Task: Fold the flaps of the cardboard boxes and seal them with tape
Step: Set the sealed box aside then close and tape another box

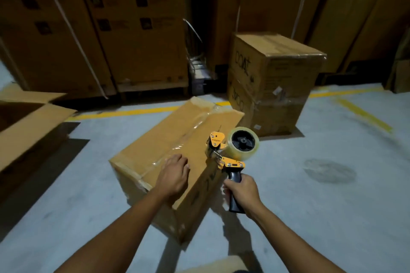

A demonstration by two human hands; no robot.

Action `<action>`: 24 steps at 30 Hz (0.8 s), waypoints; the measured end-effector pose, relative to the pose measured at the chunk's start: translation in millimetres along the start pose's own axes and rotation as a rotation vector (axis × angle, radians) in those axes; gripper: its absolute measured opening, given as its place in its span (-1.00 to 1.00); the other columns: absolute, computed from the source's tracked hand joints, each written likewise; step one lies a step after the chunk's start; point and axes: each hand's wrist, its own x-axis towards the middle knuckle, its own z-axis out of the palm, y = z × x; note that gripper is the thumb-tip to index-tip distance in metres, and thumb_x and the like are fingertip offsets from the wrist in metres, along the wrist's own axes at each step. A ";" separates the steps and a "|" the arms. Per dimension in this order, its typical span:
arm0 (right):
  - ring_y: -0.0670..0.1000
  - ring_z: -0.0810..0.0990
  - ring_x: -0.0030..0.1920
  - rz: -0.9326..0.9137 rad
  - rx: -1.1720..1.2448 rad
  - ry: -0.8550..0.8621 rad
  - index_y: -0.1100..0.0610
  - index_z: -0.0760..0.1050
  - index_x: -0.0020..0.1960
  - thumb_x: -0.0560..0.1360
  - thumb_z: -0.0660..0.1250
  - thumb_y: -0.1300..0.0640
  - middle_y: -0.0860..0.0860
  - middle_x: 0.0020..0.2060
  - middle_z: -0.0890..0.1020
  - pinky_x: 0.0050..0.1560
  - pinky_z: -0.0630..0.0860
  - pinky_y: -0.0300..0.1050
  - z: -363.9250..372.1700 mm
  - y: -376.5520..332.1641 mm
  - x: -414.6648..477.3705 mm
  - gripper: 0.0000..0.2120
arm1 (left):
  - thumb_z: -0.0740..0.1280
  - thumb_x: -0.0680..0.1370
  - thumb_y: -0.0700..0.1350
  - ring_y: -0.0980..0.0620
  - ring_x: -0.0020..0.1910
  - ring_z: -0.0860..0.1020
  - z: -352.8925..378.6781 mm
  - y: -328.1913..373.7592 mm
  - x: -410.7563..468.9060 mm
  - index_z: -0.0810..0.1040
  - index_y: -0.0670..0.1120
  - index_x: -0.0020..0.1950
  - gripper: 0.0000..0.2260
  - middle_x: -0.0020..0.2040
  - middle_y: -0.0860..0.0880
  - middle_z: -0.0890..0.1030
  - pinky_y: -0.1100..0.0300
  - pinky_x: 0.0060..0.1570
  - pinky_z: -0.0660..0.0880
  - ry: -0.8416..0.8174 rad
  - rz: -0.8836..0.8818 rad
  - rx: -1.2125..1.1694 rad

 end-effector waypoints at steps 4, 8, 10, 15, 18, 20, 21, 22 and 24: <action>0.04 0.60 -0.16 -0.071 -0.109 -0.013 0.14 0.51 -0.05 0.40 0.52 0.03 0.07 -0.15 0.61 -0.21 0.48 -0.05 53.8 -38.8 -6.6 -0.74 | -0.01 0.65 0.04 -0.06 0.09 0.43 -27.0 -64.0 -14.7 0.55 -0.06 0.14 -0.63 0.09 -0.06 0.47 0.01 0.15 0.41 0.074 -0.090 0.081; 0.07 0.57 0.07 -0.134 -0.250 -0.023 0.07 0.45 -0.06 0.38 0.53 -0.08 0.06 0.06 0.55 0.07 0.57 0.08 104.4 -51.5 -7.8 -0.66 | 0.07 0.65 0.05 -0.20 0.18 0.43 -47.9 -130.3 -3.5 0.51 -0.15 0.11 -0.66 0.12 -0.18 0.47 -0.10 0.21 0.39 0.030 -0.263 0.093; 0.11 0.48 0.26 -0.154 -0.333 -0.019 0.07 0.49 -0.05 0.33 0.47 -0.22 0.08 0.22 0.51 0.24 0.51 0.17 123.9 -51.4 -9.0 -0.59 | 0.13 0.66 0.09 -0.25 0.37 0.33 -57.0 -151.8 9.3 0.45 -0.16 0.26 -0.63 0.32 -0.26 0.41 -0.16 0.34 0.32 -0.019 -0.377 0.113; 0.09 0.35 0.28 -0.186 -0.465 -0.008 0.05 0.47 -0.09 0.42 0.47 -0.13 0.00 0.13 0.48 0.25 0.47 0.09 140.7 -51.6 -15.9 -0.70 | 0.17 0.64 0.17 -0.31 0.34 0.36 -65.6 -174.1 13.8 0.33 -0.11 0.39 -0.55 0.33 -0.29 0.42 -0.16 0.29 0.37 -0.111 -0.521 -0.071; 0.09 0.36 0.27 -0.222 -0.524 -0.035 0.06 0.46 -0.05 0.44 0.47 -0.13 -0.05 0.03 0.46 0.20 0.49 0.07 138.1 -53.6 -12.1 -0.69 | 0.14 0.66 0.17 -0.29 0.34 0.34 -58.8 -168.9 -6.4 0.25 -0.09 0.47 -0.51 0.34 -0.28 0.38 -0.15 0.25 0.40 -0.028 -0.532 -0.087; 0.13 0.37 0.30 -0.226 -0.564 -0.077 0.05 0.45 -0.01 0.42 0.46 -0.16 -0.05 0.01 0.47 0.23 0.49 0.17 134.5 -57.5 -9.9 -0.65 | 0.10 0.66 0.19 -0.26 0.36 0.33 -59.5 -162.8 -24.5 0.20 -0.08 0.51 -0.48 0.37 -0.26 0.36 -0.15 0.25 0.41 -0.016 -0.582 -0.056; 0.15 0.39 0.32 -0.227 -0.579 -0.093 0.03 0.44 0.01 0.40 0.46 -0.18 -0.05 0.03 0.48 0.26 0.47 0.24 134.0 -59.1 -9.3 -0.62 | 0.10 0.66 0.20 -0.25 0.37 0.33 -61.5 -159.9 -34.8 0.18 -0.07 0.52 -0.47 0.39 -0.25 0.36 -0.15 0.26 0.41 -0.026 -0.604 -0.053; 0.18 0.40 0.34 -0.241 -0.604 -0.101 0.02 0.43 0.02 0.39 0.46 -0.20 -0.04 0.07 0.50 0.29 0.44 0.30 133.9 -61.9 -9.4 -0.60 | 0.10 0.65 0.20 -0.24 0.37 0.34 -64.7 -156.8 -45.9 0.19 -0.07 0.52 -0.47 0.39 -0.24 0.36 -0.15 0.26 0.40 -0.030 -0.621 -0.048; 0.19 0.36 0.42 -0.297 -0.708 -0.102 0.04 0.49 0.02 0.39 0.47 -0.18 -0.01 0.24 0.50 0.38 0.33 0.34 134.6 -66.5 -13.2 -0.63 | 0.16 0.65 0.16 -0.22 0.35 0.34 -72.5 -147.8 -68.7 0.27 -0.08 0.48 -0.51 0.35 -0.22 0.37 -0.13 0.25 0.40 0.046 -0.608 -0.012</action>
